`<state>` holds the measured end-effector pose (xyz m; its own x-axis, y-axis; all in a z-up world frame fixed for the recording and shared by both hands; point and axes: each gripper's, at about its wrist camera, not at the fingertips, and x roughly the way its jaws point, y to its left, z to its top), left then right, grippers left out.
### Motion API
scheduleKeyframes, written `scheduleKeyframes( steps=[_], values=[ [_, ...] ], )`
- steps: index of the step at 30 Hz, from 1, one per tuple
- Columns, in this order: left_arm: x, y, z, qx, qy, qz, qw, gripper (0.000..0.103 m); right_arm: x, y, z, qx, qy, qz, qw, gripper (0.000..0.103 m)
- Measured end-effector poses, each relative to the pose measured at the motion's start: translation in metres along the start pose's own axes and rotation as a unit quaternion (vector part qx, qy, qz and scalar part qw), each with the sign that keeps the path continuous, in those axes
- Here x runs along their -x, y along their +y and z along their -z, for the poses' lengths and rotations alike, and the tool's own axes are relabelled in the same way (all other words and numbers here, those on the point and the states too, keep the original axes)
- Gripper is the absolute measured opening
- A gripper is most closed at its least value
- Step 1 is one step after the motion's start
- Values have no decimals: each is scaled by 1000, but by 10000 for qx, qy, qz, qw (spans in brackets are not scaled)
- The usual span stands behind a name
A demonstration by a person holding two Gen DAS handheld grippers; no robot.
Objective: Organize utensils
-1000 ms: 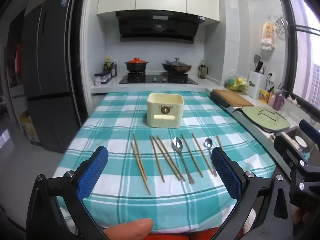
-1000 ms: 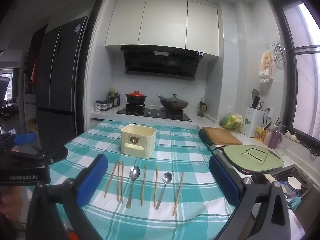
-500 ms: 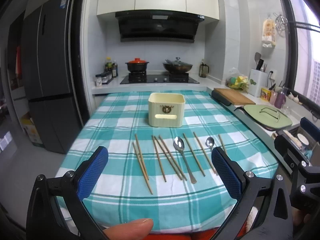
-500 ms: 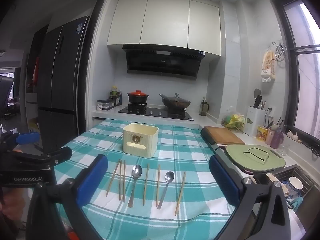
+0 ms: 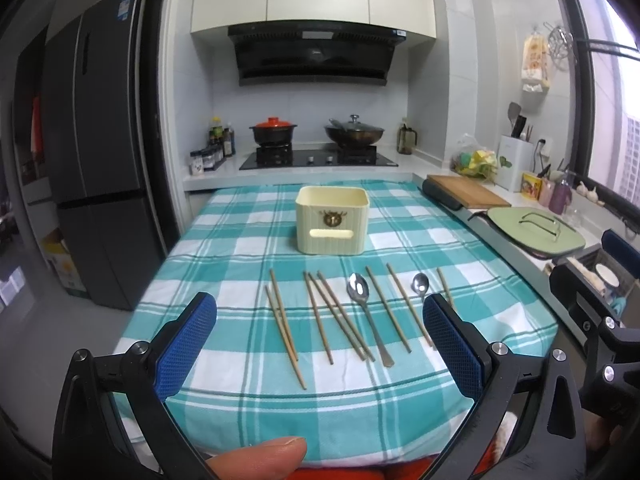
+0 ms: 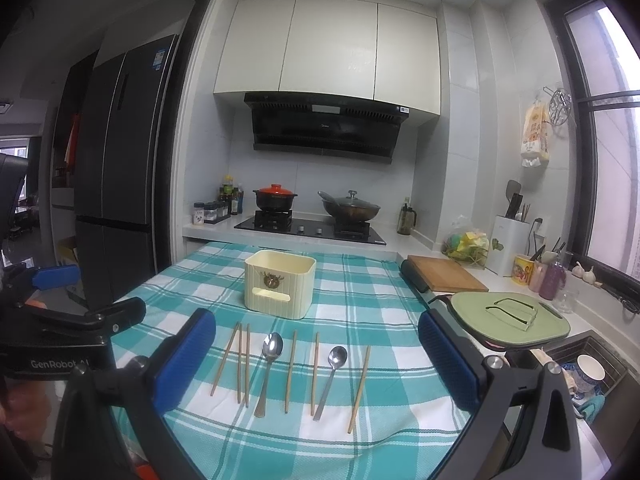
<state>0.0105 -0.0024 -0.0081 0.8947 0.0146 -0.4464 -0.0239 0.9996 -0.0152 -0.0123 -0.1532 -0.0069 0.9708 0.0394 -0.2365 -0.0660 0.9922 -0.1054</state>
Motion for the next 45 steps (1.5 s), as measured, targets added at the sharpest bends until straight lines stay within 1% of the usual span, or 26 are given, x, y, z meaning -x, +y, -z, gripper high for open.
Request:
scheduleKeyframes(
  steps=[45],
  values=[
    [-3, -3, 2, -87, 95, -3, 9999, 103, -3, -10, -3, -33, 110, -15, 9999, 103]
  ],
)
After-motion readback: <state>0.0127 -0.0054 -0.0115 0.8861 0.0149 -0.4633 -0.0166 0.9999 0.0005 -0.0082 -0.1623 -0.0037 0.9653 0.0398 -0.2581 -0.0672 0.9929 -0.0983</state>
